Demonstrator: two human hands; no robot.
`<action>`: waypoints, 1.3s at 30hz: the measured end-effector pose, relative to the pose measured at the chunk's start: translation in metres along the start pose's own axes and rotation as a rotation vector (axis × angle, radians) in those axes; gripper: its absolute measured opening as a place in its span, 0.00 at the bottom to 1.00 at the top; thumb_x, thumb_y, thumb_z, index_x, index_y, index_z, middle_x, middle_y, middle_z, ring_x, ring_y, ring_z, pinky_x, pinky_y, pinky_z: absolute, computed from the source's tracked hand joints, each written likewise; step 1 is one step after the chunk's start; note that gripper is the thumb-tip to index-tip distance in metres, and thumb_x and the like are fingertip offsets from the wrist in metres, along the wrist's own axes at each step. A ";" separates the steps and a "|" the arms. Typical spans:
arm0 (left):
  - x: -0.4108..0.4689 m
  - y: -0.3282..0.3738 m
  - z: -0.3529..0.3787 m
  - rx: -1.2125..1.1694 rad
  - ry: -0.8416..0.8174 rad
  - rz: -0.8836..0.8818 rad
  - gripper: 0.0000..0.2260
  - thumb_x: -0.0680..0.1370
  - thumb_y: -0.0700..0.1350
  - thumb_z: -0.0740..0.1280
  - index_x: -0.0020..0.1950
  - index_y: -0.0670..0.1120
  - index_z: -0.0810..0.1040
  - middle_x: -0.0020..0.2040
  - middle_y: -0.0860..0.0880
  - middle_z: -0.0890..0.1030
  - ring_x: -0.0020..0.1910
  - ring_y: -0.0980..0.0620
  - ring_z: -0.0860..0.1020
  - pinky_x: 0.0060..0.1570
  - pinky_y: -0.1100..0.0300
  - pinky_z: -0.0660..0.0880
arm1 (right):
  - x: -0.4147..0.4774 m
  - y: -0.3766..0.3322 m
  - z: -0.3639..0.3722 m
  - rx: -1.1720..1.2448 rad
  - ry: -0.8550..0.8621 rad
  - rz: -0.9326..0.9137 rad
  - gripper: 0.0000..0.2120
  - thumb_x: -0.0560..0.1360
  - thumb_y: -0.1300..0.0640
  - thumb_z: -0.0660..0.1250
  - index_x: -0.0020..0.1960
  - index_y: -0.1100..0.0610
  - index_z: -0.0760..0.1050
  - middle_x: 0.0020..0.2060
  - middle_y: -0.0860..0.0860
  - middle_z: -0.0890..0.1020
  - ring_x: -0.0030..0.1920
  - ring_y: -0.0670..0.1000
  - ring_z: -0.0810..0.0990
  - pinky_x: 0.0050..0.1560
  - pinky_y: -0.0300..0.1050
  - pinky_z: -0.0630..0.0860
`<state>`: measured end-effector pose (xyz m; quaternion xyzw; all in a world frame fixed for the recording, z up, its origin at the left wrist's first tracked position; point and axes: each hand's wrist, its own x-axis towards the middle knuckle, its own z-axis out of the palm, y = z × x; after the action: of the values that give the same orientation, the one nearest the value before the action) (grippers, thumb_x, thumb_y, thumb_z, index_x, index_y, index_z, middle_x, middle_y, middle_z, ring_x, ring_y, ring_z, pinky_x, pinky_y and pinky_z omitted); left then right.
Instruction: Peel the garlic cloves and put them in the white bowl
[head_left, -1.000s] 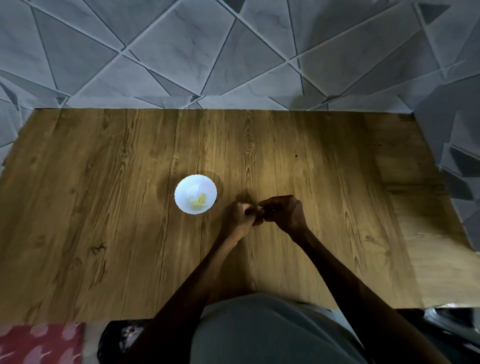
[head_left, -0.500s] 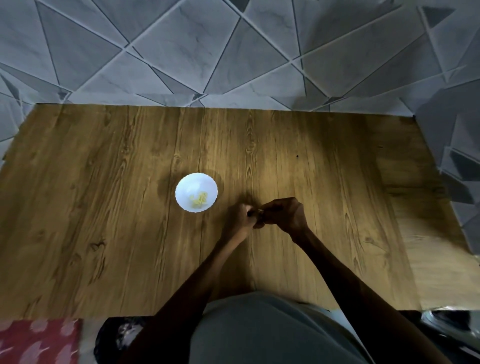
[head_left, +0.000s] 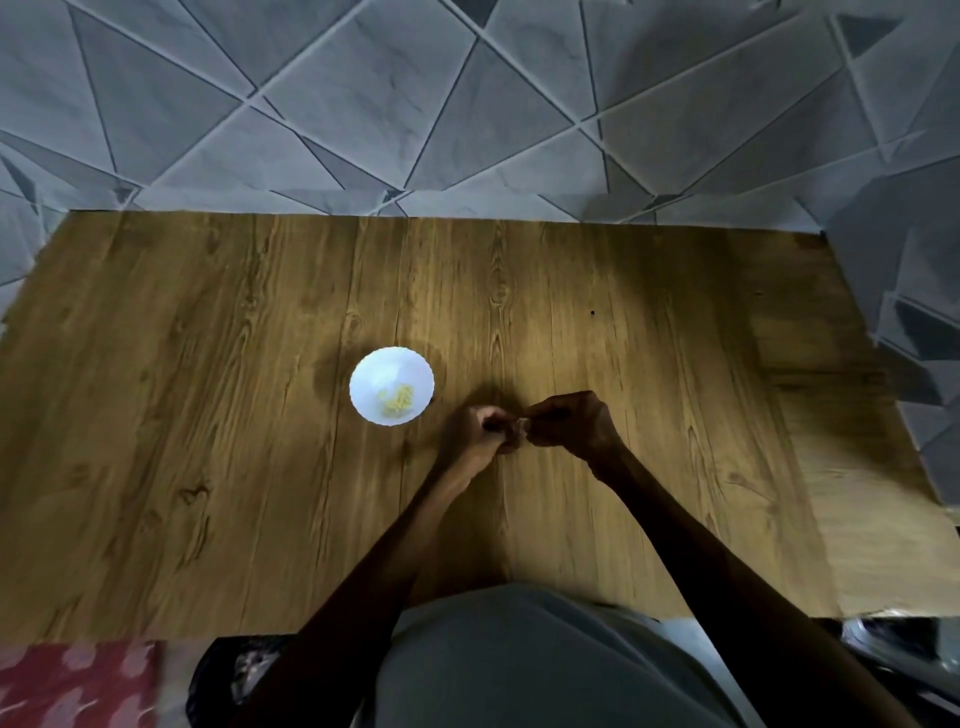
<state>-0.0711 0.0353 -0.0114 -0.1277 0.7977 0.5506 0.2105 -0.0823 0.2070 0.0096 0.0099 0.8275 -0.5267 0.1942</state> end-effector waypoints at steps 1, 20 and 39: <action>-0.002 0.001 0.000 -0.012 -0.008 0.002 0.10 0.77 0.39 0.70 0.57 0.41 0.80 0.51 0.44 0.84 0.43 0.55 0.82 0.39 0.70 0.78 | 0.000 -0.001 -0.001 -0.018 -0.010 0.011 0.07 0.73 0.62 0.73 0.50 0.61 0.82 0.42 0.55 0.86 0.42 0.50 0.86 0.46 0.47 0.84; -0.010 -0.009 -0.005 -0.404 0.002 -0.191 0.07 0.78 0.32 0.65 0.55 0.35 0.79 0.49 0.40 0.83 0.45 0.48 0.83 0.43 0.62 0.81 | 0.010 0.017 0.013 -0.531 0.151 -0.336 0.07 0.76 0.67 0.69 0.52 0.60 0.81 0.44 0.52 0.83 0.40 0.43 0.80 0.40 0.38 0.80; -0.016 -0.021 -0.001 0.293 0.126 0.097 0.08 0.75 0.41 0.70 0.54 0.44 0.82 0.50 0.50 0.83 0.50 0.52 0.80 0.50 0.63 0.74 | -0.033 0.035 0.036 -0.769 0.144 -0.202 0.07 0.76 0.68 0.66 0.48 0.59 0.79 0.41 0.52 0.82 0.37 0.47 0.79 0.36 0.37 0.71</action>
<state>-0.0481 0.0260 -0.0209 -0.0916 0.8862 0.4288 0.1496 -0.0329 0.1966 -0.0231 -0.1080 0.9725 -0.1931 0.0725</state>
